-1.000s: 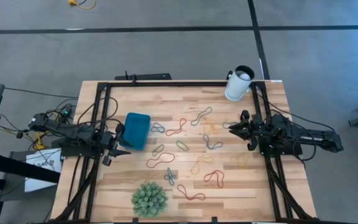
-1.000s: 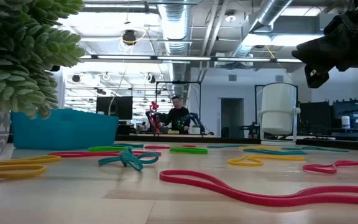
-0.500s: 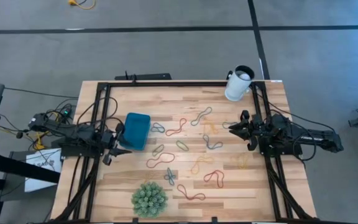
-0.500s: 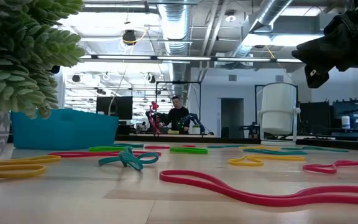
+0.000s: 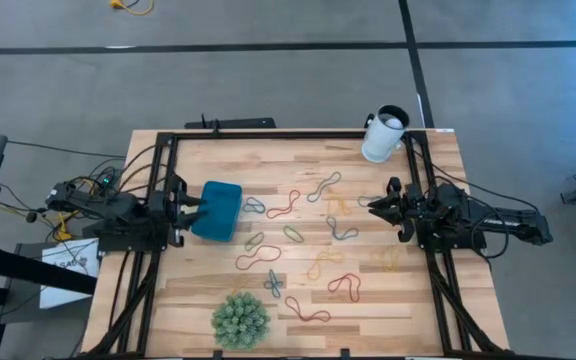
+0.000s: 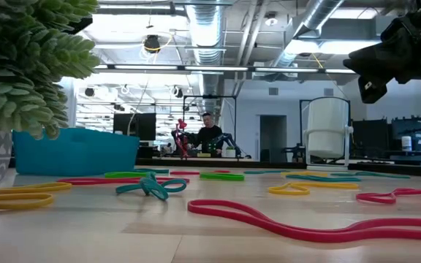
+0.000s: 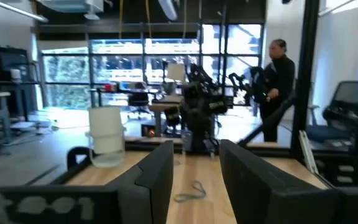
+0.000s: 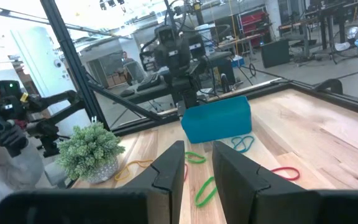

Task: Pick and place items into bin
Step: Put the blue rubber band into the blue bin

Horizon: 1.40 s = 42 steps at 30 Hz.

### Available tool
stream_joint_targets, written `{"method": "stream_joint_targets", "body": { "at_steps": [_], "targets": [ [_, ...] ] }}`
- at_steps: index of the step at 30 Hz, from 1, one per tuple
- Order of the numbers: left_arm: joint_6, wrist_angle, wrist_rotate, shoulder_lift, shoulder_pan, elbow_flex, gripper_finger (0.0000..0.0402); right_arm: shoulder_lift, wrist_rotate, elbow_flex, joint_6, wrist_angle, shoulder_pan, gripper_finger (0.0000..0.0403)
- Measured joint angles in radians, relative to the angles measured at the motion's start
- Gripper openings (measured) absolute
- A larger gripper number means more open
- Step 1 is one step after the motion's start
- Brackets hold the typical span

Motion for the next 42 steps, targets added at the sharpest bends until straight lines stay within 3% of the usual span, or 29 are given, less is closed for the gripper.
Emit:
{"method": "stream_joint_targets", "body": {
  "at_steps": [7,11,18,23,26,30,37,42],
  "targets": [
    [-0.018,-0.190,-0.087,0.000,0.000,0.133,0.0121,0.000,0.056,0.000,-0.106,0.001,-0.001,0.0077],
    [0.006,-0.195,-0.153,0.006,0.000,0.150,0.0121,0.000,0.158,0.000,-0.264,0.047,-0.002,0.0077],
    [0.008,-0.203,-0.352,0.006,0.000,0.150,0.0121,0.000,0.161,0.000,-0.323,0.075,-0.001,0.0077],
    [0.055,-0.189,-0.387,0.006,0.000,0.150,0.0121,0.000,0.285,0.000,-0.314,0.289,-0.001,0.0077],
    [0.072,-0.142,-0.388,0.006,0.000,0.150,0.0121,0.012,0.287,0.017,-0.349,0.402,-0.001,0.0077],
    [0.096,-0.112,-0.389,0.006,0.000,0.150,0.0121,0.084,0.285,0.065,-0.348,0.423,-0.001,0.0077],
    [0.138,-0.073,-0.389,0.006,0.000,0.150,0.0121,0.324,0.158,0.069,-0.044,0.405,0.001,0.0077],
    [0.140,-0.068,-0.393,0.006,0.000,0.151,0.0121,0.535,0.220,0.069,-0.001,0.397,-0.004,0.0077]
  ]
}}
